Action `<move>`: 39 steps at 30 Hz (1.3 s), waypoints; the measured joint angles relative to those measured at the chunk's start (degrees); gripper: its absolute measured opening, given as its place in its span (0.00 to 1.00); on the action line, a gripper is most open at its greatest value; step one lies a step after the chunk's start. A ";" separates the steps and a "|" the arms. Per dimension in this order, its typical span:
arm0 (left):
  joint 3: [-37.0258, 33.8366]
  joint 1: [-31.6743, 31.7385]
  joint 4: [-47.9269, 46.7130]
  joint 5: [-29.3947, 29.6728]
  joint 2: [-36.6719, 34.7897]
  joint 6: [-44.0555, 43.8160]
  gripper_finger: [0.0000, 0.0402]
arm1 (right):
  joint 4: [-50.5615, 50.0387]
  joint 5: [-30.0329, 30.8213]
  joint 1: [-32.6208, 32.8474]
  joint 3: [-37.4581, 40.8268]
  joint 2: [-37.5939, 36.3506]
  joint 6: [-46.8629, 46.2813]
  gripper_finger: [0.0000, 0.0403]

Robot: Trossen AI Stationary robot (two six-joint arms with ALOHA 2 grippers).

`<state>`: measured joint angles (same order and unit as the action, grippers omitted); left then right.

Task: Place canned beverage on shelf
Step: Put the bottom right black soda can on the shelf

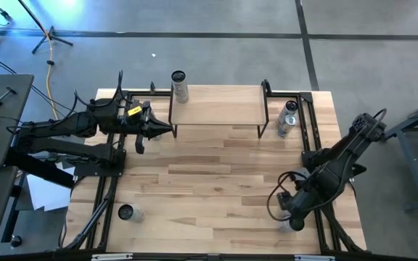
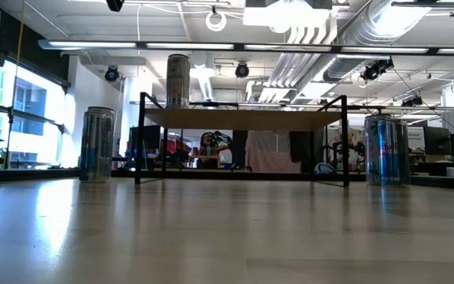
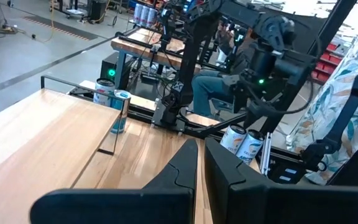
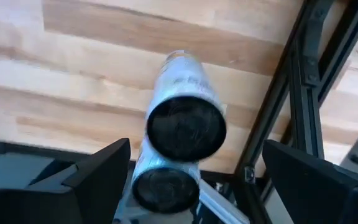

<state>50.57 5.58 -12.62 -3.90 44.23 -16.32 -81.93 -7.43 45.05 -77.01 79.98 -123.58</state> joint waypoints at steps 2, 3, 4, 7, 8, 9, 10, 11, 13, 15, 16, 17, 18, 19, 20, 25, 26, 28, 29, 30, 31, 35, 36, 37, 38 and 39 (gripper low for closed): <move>0.00 -0.02 0.02 0.00 0.00 -0.04 0.01 | 3.48 0.09 0.12 3.35 -1.60 -1.02 0.87; 0.00 -0.02 0.00 0.00 0.00 -0.02 0.01 | 6.27 0.09 0.10 5.12 -2.13 -0.90 0.87; 0.00 -0.02 0.00 0.00 0.00 -0.04 0.01 | 8.97 0.15 0.10 6.65 -2.35 -0.37 0.87; 0.00 -0.02 0.00 0.00 0.00 -0.02 0.01 | 14.46 0.07 0.08 10.18 -2.52 0.53 0.87; 0.00 -0.02 0.00 0.00 0.00 0.09 0.01 | 15.67 0.10 0.08 10.96 -2.53 0.53 0.87; 0.00 -0.02 0.04 0.00 0.00 0.36 0.01 | 16.55 0.14 0.08 11.55 -2.46 0.47 0.87; 0.00 -0.02 0.04 0.02 0.00 0.51 0.01 | 16.79 0.22 0.08 11.85 -2.35 0.26 0.87; 0.00 -0.02 0.02 0.02 0.00 0.53 0.01 | 16.76 0.29 0.08 12.21 -2.28 0.07 0.87; 0.00 -0.02 0.04 0.16 0.00 0.54 0.01 | 15.85 0.27 0.08 12.33 -1.72 0.09 0.87; 0.00 0.00 0.05 0.46 0.00 0.87 0.01 | 15.56 0.32 0.08 12.33 -1.51 0.16 0.87; 0.00 0.00 0.07 0.46 0.00 1.11 0.01 | 15.32 0.42 0.08 12.33 -1.46 0.07 0.87; 0.00 0.00 0.07 0.51 0.00 1.45 0.01 | 15.29 0.52 0.08 12.33 -1.30 -0.14 0.87; 0.00 0.00 0.05 0.52 0.00 1.47 0.01 | 15.33 0.62 0.08 12.33 -1.16 -0.47 0.87; 0.00 0.00 0.04 0.52 0.00 1.47 0.01 | 15.28 0.85 0.08 12.33 -1.02 -0.52 0.87; 0.00 0.00 0.07 0.52 0.00 1.49 0.01 | 15.27 0.86 0.08 12.33 -0.85 -0.47 0.87; 0.00 0.00 0.01 0.52 -0.01 2.14 0.01 | 15.19 -0.53 0.08 12.33 1.11 0.40 0.85; 0.00 0.00 -0.02 0.52 -0.02 3.02 0.01 | 15.27 -0.90 0.08 12.33 1.45 0.47 0.84; 0.00 0.01 -0.03 0.65 -0.14 4.94 0.01 | 15.36 -1.61 0.08 12.33 1.77 0.41 0.80; 0.00 0.01 -0.11 1.20 -0.36 5.55 0.01 | 15.36 -1.74 0.08 12.33 1.77 0.42 0.77; 0.06 0.00 -0.10 2.05 -0.56 5.97 0.01 | 15.36 -1.68 0.08 12.26 1.77 0.40 0.74; 0.24 0.00 -0.07 3.06 -0.73 6.17 0.01 | 15.47 -1.61 -0.02 12.26 1.77 0.38 0.70; 1.50 0.02 -0.09 4.79 -1.19 8.32 0.01 | 15.48 -1.37 -0.05 12.22 1.65 0.78 0.60; 2.08 0.02 -0.09 4.81 -1.20 9.32 0.01 | 15.60 -1.27 -0.05 12.22 1.48 1.02 0.60; 2.79 0.02 -0.23 4.81 -1.28 10.52 0.01 | 15.97 -0.85 -0.05 12.22 1.16 1.02 0.60; 3.73 0.02 -0.74 4.82 -1.49 11.98 0.01 | 16.17 -0.23 -0.08 12.02 0.74 0.99 0.60; 5.02 0.02 -1.25 5.18 -1.62 13.78 0.01 | 15.81 0.97 -0.08 11.02 0.36 0.95 0.60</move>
<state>55.58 5.60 -13.88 1.28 42.61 -2.54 -66.11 -6.46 44.97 -65.99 80.34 -122.63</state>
